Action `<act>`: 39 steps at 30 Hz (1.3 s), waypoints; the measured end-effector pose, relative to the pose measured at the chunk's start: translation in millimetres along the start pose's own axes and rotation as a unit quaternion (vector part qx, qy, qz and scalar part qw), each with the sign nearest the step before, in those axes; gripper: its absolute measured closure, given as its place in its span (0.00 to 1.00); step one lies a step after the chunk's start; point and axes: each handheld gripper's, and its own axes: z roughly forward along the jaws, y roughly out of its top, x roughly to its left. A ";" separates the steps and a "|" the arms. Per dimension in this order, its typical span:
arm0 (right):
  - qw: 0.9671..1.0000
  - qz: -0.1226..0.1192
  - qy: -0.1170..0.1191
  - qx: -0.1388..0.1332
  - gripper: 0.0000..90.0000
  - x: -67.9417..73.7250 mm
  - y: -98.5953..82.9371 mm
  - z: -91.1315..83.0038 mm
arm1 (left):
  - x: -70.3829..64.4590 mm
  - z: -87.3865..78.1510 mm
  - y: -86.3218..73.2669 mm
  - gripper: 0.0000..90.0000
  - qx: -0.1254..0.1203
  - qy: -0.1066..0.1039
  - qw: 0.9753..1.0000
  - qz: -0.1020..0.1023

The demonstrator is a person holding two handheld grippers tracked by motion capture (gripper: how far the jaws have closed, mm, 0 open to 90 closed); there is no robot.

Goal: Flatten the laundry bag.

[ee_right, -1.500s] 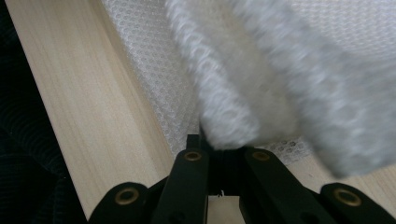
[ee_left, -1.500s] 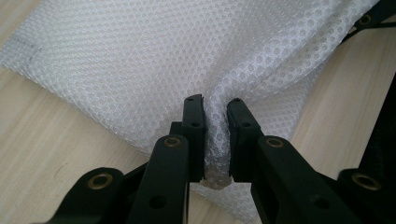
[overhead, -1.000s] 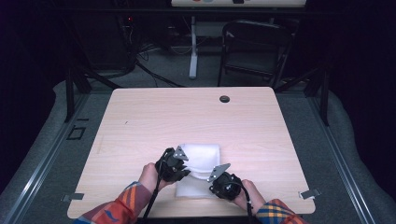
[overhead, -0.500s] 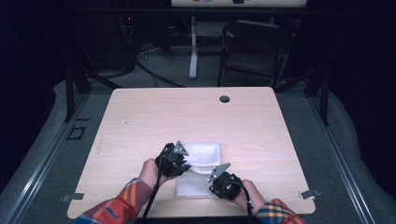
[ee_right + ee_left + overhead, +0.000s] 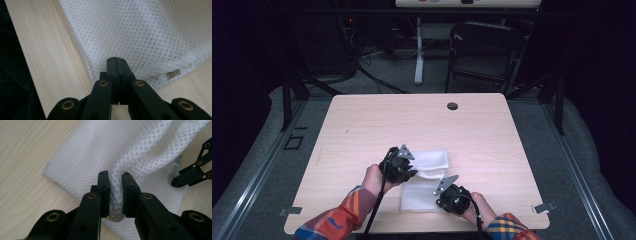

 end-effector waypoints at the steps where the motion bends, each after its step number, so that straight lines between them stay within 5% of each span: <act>1: 1.000 -0.001 0.000 -0.002 1.00 -0.2 -0.1 0.3 | 0.2 0.0 0.6 0.88 -0.002 0.004 1.000 -0.001; 39: 1.000 -0.009 0.006 0.026 1.00 -3.1 1.5 -3.4 | 40.2 14.6 30.9 0.88 -0.016 0.042 0.999 -0.029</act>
